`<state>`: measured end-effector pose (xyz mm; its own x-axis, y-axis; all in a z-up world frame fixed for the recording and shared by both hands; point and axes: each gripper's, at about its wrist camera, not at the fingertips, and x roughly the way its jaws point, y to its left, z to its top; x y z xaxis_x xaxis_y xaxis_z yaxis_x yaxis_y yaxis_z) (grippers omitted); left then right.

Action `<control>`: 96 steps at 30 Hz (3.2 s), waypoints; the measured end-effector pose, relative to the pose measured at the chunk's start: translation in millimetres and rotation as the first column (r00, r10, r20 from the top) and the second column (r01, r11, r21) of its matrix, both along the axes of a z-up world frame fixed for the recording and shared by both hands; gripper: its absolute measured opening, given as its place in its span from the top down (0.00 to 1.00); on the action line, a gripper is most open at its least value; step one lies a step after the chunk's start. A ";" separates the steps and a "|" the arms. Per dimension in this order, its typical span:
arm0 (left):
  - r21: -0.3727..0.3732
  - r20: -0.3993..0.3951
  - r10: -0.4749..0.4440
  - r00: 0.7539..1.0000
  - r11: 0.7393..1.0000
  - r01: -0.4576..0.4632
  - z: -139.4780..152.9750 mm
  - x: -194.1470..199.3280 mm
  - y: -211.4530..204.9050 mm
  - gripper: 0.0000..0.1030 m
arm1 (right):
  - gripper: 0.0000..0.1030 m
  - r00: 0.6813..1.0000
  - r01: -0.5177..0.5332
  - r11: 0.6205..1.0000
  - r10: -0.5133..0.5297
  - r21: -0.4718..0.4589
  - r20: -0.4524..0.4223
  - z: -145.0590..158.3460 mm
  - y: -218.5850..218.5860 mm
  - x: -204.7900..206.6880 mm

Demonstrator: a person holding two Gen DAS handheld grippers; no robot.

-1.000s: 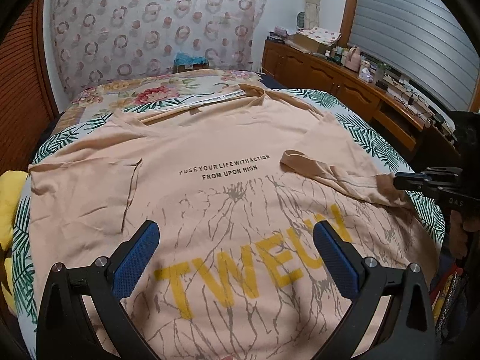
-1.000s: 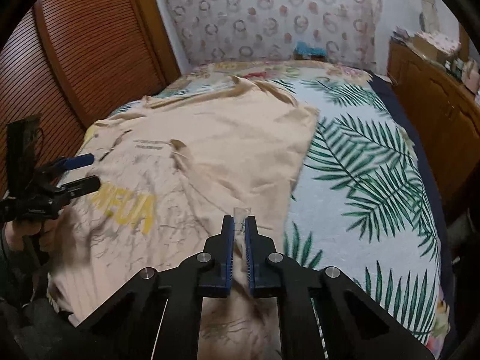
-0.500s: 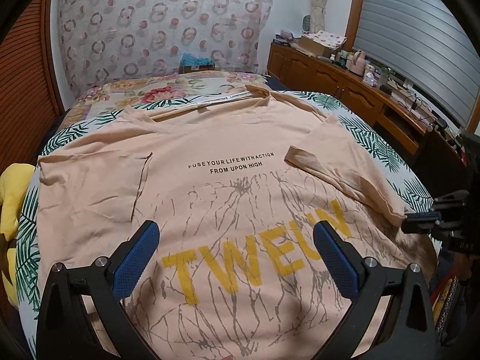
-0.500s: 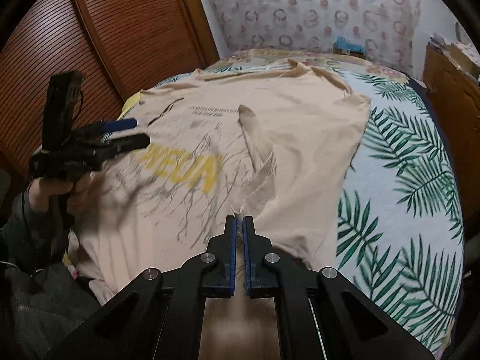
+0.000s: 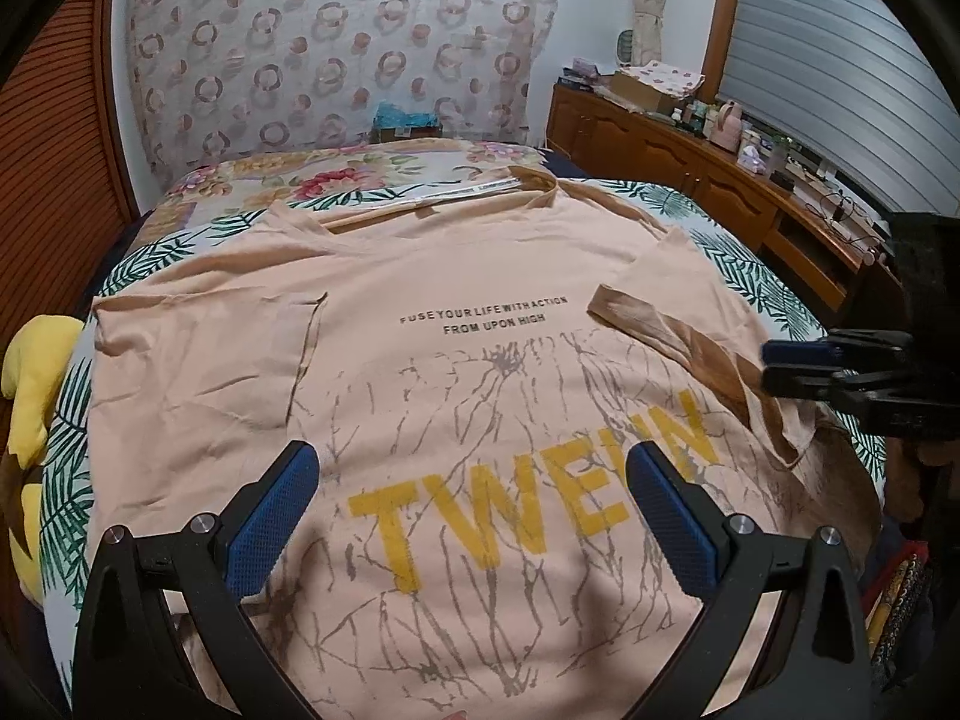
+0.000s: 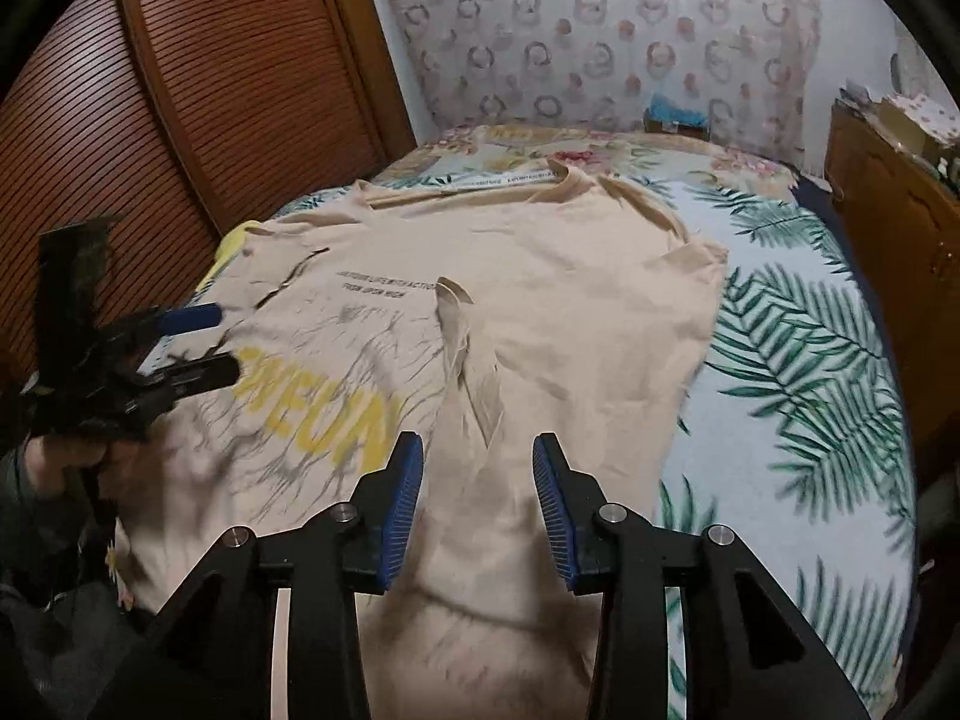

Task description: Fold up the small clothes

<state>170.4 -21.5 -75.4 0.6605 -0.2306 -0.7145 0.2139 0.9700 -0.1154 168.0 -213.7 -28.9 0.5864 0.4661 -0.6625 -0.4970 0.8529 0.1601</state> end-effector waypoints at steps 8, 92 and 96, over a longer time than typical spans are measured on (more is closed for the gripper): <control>0.003 -0.014 0.043 0.999 0.999 -0.043 -4.4 4.1 18.3 0.00 | 0.62 0.992 -0.107 0.993 0.110 0.040 -0.063 -10.6 43.6 14.1; -0.077 0.091 0.142 0.986 0.988 -0.135 48.6 70.4 145.3 0.93 | 0.94 0.988 0.089 0.991 -0.076 -0.101 0.134 2.5 83.0 109.3; -0.093 0.149 0.136 0.979 0.988 -0.123 70.8 38.4 139.9 0.93 | 0.94 0.974 0.083 0.995 -0.070 -0.053 0.215 28.5 78.9 76.8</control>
<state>208.8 118.4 -4.5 0.7896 -0.1894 -0.5836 0.1082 0.9792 -0.1715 244.8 -134.8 -0.4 0.7488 0.3769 -0.5452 -0.4472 0.8944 0.0041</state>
